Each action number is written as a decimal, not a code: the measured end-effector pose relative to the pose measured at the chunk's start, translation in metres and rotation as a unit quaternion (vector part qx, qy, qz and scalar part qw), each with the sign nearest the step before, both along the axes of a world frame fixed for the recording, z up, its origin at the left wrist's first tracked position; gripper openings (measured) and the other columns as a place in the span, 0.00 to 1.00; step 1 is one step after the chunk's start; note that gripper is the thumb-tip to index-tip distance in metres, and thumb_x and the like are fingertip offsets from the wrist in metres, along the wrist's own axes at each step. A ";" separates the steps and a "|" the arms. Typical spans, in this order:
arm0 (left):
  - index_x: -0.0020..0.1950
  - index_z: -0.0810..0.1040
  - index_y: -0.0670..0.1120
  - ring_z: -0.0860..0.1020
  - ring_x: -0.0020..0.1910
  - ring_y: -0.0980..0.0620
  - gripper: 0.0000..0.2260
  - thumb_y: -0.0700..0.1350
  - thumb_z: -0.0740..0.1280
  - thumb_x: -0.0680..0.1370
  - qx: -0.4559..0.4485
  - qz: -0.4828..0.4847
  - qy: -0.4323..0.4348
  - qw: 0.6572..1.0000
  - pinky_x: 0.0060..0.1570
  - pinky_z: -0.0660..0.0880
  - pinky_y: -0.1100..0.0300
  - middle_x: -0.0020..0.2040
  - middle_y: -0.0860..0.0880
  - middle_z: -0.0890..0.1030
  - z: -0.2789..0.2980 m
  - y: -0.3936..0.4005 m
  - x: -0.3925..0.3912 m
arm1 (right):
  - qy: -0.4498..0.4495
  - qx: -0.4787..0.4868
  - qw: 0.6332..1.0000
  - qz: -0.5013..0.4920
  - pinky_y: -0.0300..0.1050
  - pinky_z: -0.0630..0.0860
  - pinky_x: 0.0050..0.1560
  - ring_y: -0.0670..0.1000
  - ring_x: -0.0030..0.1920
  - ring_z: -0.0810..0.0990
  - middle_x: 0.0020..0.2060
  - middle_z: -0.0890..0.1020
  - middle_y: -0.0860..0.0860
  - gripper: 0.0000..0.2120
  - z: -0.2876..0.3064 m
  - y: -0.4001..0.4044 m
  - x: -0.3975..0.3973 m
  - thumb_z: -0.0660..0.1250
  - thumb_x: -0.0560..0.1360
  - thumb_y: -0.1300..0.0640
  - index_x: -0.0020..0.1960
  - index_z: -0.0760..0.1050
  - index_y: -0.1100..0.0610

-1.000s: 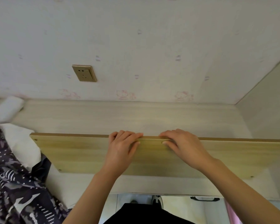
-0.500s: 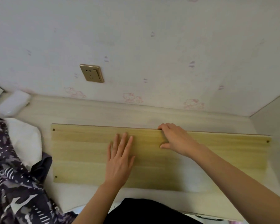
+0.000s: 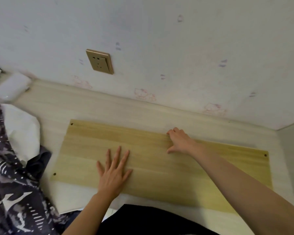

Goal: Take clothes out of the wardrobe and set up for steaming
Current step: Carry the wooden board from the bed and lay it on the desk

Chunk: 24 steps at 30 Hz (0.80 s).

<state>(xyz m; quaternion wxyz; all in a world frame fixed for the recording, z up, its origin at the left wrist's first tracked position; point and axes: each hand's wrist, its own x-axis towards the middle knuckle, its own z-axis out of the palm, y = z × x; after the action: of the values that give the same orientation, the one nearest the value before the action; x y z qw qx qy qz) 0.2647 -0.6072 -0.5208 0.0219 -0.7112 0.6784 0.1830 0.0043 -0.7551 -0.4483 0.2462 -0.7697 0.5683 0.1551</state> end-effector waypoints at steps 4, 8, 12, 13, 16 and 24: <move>0.75 0.38 0.65 0.35 0.77 0.47 0.32 0.72 0.36 0.72 0.013 0.000 -0.011 1.000 0.68 0.47 0.30 0.77 0.59 0.36 -0.005 -0.001 0.001 | 0.006 0.024 1.000 0.004 0.57 0.69 0.64 0.61 0.64 0.68 0.64 0.68 0.58 0.40 -0.011 -0.006 0.000 0.75 0.67 0.46 0.70 0.62 0.60; 0.75 0.36 0.66 0.34 0.76 0.48 0.31 0.71 0.39 0.73 0.025 -0.004 -0.014 1.000 0.68 0.46 0.31 0.77 0.60 0.35 -0.006 -0.004 0.001 | 0.013 0.034 0.999 0.015 0.56 0.70 0.62 0.60 0.63 0.66 0.61 0.69 0.57 0.37 -0.018 -0.010 0.001 0.74 0.67 0.44 0.68 0.65 0.61; 0.74 0.35 0.67 0.33 0.76 0.48 0.32 0.73 0.36 0.71 0.032 -0.003 -0.018 0.999 0.69 0.45 0.32 0.77 0.61 0.34 -0.009 -0.004 0.003 | -0.009 0.011 1.000 0.020 0.52 0.70 0.59 0.59 0.61 0.67 0.58 0.72 0.57 0.22 -0.015 -0.015 0.003 0.70 0.73 0.53 0.63 0.67 0.59; 0.74 0.34 0.67 0.32 0.76 0.48 0.33 0.73 0.34 0.70 0.035 -0.002 -0.020 0.999 0.69 0.44 0.33 0.76 0.61 0.34 -0.010 -0.004 0.003 | -0.040 -0.006 0.999 0.008 0.51 0.71 0.57 0.59 0.60 0.68 0.57 0.72 0.56 0.18 -0.012 -0.017 0.005 0.67 0.74 0.58 0.61 0.67 0.58; 0.74 0.34 0.67 0.32 0.76 0.48 0.33 0.74 0.32 0.70 0.038 0.002 -0.019 0.999 0.69 0.44 0.33 0.76 0.61 0.33 -0.011 -0.004 0.004 | -0.108 -0.045 0.993 0.017 0.53 0.72 0.57 0.56 0.60 0.69 0.58 0.73 0.54 0.21 0.002 -0.025 0.015 0.64 0.74 0.63 0.65 0.66 0.54; 0.73 0.33 0.68 0.32 0.76 0.49 0.32 0.73 0.37 0.71 0.046 0.004 -0.003 0.999 0.70 0.42 0.34 0.76 0.62 0.32 -0.009 -0.005 0.005 | 0.004 0.011 1.000 0.025 0.53 0.69 0.65 0.58 0.66 0.68 0.68 0.67 0.57 0.22 -0.009 0.021 -0.009 0.64 0.78 0.53 0.69 0.65 0.60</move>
<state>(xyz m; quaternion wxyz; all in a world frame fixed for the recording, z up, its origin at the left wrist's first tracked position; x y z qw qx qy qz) 0.2696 -0.6121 -0.5295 0.0553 -0.7127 0.6664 0.2119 -0.0052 -0.7337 -0.4572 0.2484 -0.7801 0.5484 0.1702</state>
